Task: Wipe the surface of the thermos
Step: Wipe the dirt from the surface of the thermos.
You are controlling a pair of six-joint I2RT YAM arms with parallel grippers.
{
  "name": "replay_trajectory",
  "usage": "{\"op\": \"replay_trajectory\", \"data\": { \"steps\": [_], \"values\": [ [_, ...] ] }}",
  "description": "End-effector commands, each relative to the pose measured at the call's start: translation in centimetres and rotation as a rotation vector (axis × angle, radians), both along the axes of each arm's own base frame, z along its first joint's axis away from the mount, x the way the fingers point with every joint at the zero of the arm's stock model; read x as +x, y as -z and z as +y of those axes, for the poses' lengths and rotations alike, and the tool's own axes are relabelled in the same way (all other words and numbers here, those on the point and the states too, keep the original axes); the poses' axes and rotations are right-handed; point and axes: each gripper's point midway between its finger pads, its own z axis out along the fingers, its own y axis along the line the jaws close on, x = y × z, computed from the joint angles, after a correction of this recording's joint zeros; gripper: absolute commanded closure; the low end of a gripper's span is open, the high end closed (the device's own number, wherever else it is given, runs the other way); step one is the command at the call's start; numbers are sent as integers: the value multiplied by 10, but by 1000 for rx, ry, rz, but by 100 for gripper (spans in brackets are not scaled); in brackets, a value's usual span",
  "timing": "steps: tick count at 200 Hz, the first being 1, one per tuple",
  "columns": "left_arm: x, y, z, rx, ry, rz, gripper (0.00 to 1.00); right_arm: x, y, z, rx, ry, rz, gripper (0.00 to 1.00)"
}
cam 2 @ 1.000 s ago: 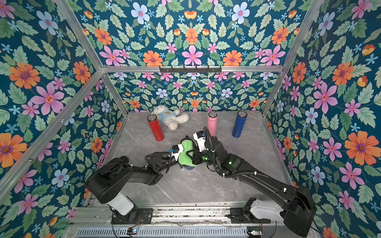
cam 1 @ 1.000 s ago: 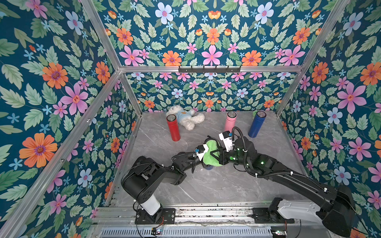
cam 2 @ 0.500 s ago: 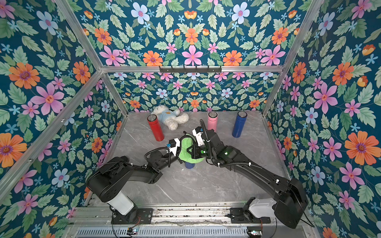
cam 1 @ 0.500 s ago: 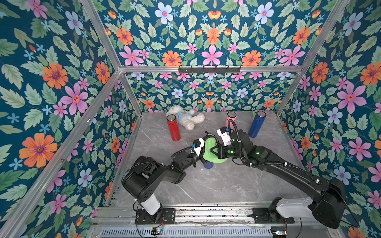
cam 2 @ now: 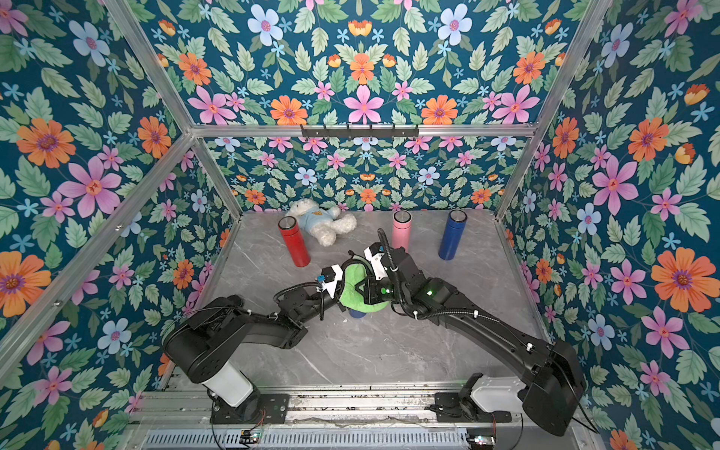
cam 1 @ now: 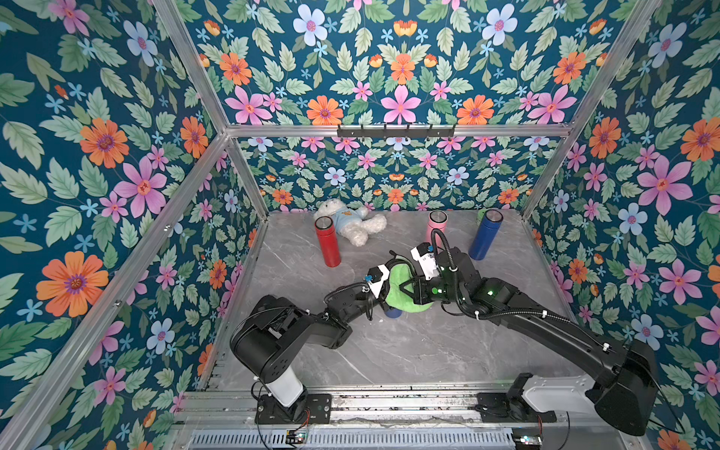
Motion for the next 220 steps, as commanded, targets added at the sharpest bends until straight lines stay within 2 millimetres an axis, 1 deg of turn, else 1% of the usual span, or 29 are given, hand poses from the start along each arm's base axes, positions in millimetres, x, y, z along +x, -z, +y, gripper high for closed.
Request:
{"op": "replay_trajectory", "data": {
  "steps": [1, 38, 59, 101, 136, 154, 168, 194, 220],
  "values": [
    [-26, -6, -12, -6, 153, -25, 100, -2, 17, -29, -115, 96, 21, 100],
    [-25, -5, -14, -5, 159, -19, 100, -2, 4, -32, -107, 101, -16, 100],
    [-25, -4, -16, -2, 165, -14, 100, 0, 1, -30, -104, 95, -32, 100],
    [-25, 0, -17, 6, 171, -5, 100, 2, -21, -25, -74, 81, -89, 100],
    [-25, 0, -17, 3, 173, -5, 100, 2, -29, -25, -76, 74, -109, 100],
    [-25, 0, -17, 2, 174, -5, 100, 3, -25, -22, -82, 69, -103, 100],
    [-24, -1, -18, 0, 177, -7, 100, 3, -17, -18, -86, 59, -88, 100],
    [-25, -3, -20, -8, 192, -7, 100, 9, 9, -8, -97, 55, -56, 100],
    [-25, -3, -22, -9, 199, -5, 100, 18, 28, 2, -114, 57, -38, 100]
  ]
}}
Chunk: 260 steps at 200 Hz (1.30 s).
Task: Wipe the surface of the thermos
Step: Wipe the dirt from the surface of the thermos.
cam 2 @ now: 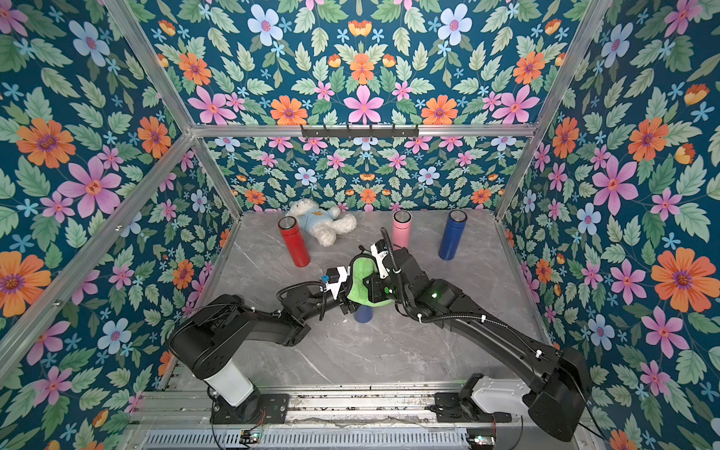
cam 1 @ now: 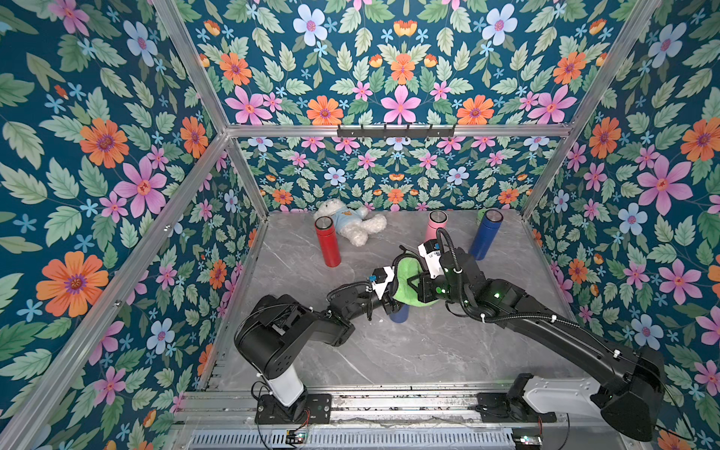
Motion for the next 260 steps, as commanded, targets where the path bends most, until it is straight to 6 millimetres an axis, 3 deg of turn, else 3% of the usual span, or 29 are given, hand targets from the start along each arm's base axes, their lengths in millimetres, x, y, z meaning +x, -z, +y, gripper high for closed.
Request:
{"op": "replay_trajectory", "data": {
  "steps": [1, 68, 105, 162, 179, 205, 260],
  "values": [
    [-15, -3, -7, 4, 86, -38, 100, 0, 33, 8, -44, -12, 71, 100],
    [-15, -3, -5, 1, 73, -32, 100, 20, 59, 20, -116, 1, 86, 100],
    [-8, -7, 2, -19, 29, -11, 100, 1, 64, -5, -131, 39, 117, 100],
    [8, -22, 13, -109, -65, 79, 100, -29, 45, -52, -131, 107, 104, 100],
    [18, -29, 27, -193, -149, 137, 100, -31, 32, -65, -115, 133, 79, 100],
    [24, -50, 65, -434, -261, 247, 100, -31, 22, -79, -96, 158, 66, 100],
    [43, -53, 143, -924, -475, 604, 100, -24, 42, -83, -100, 164, 104, 100]
  ]
}}
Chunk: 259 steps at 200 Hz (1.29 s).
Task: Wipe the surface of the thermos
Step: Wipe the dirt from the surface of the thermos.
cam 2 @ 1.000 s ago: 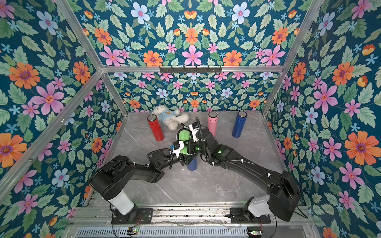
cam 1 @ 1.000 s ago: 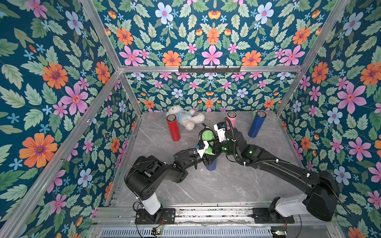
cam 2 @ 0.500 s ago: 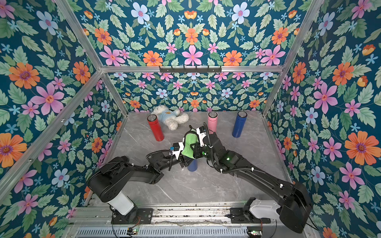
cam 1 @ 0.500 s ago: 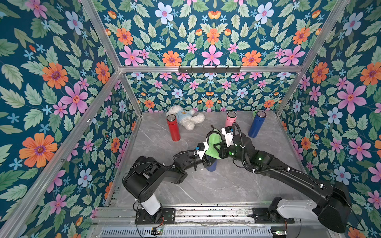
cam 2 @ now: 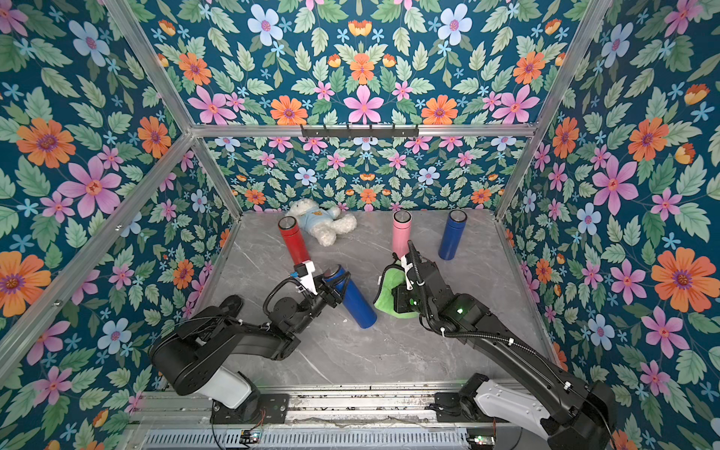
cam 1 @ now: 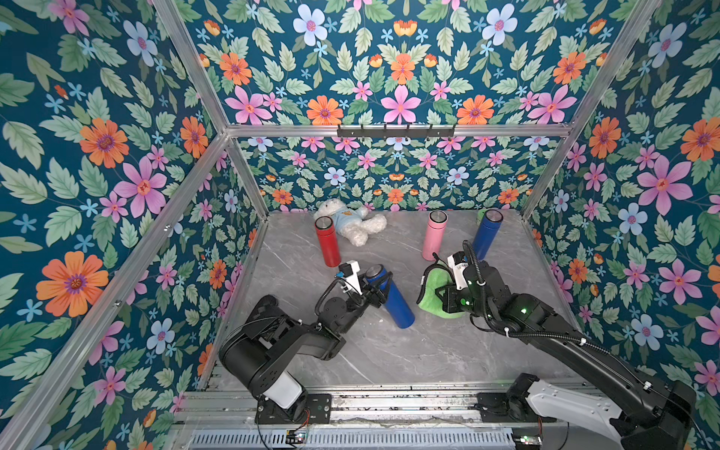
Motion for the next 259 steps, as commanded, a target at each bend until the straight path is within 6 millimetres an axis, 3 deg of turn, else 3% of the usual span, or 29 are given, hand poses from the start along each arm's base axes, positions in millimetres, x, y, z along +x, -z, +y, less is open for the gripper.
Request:
{"op": "replay_trajectory", "data": {
  "steps": [1, 49, 73, 127, 176, 201, 243, 259],
  "values": [
    [6, -45, 55, -442, -170, 35, 100, -1, 13, 4, -1, -14, 30, 100],
    [8, -54, 97, -691, -318, 80, 100, 11, 43, 23, 16, -30, 78, 100],
    [12, -57, 96, -731, -314, 88, 100, 20, 52, 37, 38, -46, 89, 100],
    [18, -43, 89, -749, -299, 137, 100, 44, 47, 68, 100, -79, 75, 100],
    [14, -38, 91, -691, -317, 128, 100, 48, 27, 92, 224, -137, 53, 100],
    [10, -39, 91, -635, -324, 106, 100, 42, 6, 100, 298, -181, 34, 100],
    [8, -28, 88, -550, -332, 105, 100, 35, -33, 98, 377, -212, -19, 100],
    [7, -22, 90, -543, -343, 118, 100, 33, -38, 92, 356, -196, -19, 100]
  ]
}}
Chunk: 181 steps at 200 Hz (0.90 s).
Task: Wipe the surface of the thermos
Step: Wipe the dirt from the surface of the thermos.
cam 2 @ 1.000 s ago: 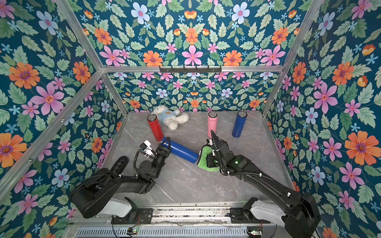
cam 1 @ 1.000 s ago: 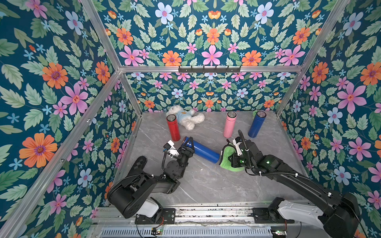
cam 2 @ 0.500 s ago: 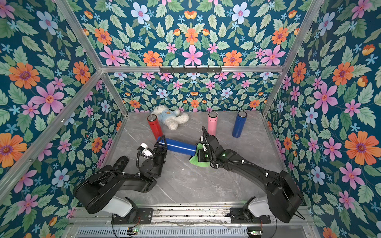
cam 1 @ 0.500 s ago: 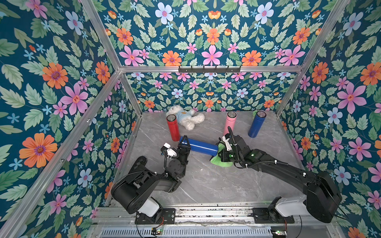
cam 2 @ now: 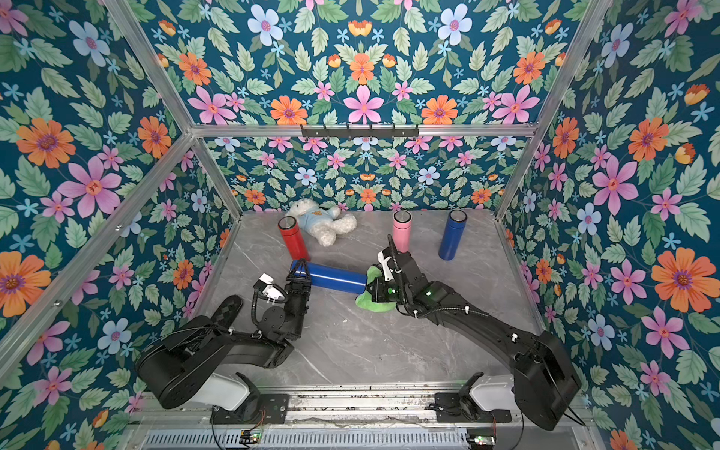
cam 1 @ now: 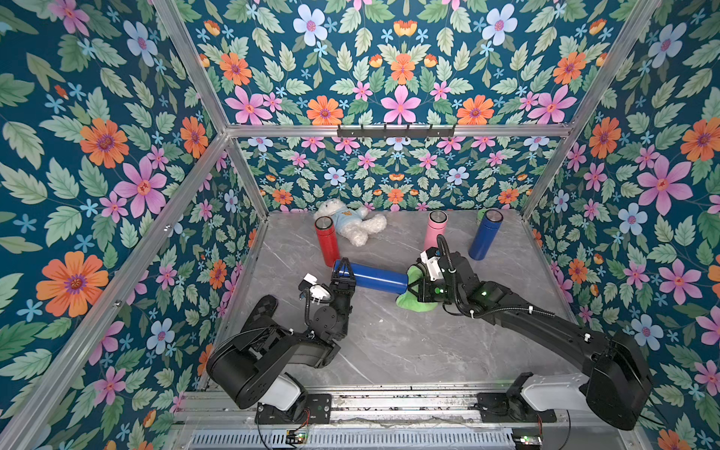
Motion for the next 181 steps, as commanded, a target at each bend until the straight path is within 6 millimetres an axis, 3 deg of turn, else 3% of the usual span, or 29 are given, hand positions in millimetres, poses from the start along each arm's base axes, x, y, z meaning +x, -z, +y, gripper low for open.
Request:
{"op": "replay_trajectory", "data": {
  "steps": [1, 21, 74, 104, 133, 181],
  "values": [
    [-9, -14, -6, 22, 41, -76, 100, 3, -55, 17, 150, -54, -114, 100],
    [-10, -18, -3, 19, 35, -85, 100, 2, -46, 5, 90, -20, -95, 100],
    [-19, -46, 9, -13, -2, -153, 100, -8, 16, -32, -91, 85, 13, 100],
    [-24, -54, 14, -29, -5, -176, 100, -13, 32, -49, -140, 145, 37, 100],
    [-23, -55, 12, -42, 5, -177, 100, -6, 28, -39, -114, 127, 28, 100],
    [-17, -48, 5, -43, 21, -156, 100, 18, 4, 3, 10, 51, -14, 100]
  ]
}}
